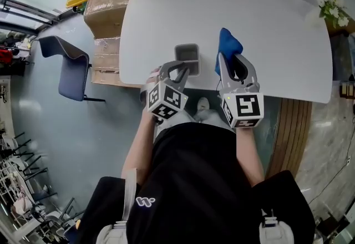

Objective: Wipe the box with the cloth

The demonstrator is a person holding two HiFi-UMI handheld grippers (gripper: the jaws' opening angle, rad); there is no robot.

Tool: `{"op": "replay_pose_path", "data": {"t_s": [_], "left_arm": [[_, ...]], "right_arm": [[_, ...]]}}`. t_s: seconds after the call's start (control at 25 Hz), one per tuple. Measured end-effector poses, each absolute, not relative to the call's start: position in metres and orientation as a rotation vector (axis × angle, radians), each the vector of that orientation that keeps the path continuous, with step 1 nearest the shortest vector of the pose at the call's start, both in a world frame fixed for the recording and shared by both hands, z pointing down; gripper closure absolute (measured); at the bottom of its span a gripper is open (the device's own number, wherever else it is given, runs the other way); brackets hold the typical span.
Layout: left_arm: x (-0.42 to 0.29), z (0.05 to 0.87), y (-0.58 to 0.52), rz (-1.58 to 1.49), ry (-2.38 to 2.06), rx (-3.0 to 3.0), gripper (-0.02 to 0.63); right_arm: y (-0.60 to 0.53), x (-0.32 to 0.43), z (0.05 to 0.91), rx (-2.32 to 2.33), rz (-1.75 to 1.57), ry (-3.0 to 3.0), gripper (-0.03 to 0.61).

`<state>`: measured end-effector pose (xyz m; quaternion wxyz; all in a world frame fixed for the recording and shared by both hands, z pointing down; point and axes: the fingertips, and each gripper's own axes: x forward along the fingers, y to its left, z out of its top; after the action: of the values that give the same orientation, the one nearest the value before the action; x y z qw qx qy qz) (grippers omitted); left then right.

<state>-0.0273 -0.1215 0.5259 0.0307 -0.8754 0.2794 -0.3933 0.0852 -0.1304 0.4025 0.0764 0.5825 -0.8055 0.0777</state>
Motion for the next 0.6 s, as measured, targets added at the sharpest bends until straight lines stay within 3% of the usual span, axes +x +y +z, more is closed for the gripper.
{"op": "replay_pose_path", "data": {"t_s": [0.6], "left_arm": [[-0.017, 0.603, -0.140, -1.743, 0.359, -2.377, 0.539]], "right_arm": [[-0.136, 0.108, 0.425, 1.831, 0.353, -2.331, 0.522]]}}
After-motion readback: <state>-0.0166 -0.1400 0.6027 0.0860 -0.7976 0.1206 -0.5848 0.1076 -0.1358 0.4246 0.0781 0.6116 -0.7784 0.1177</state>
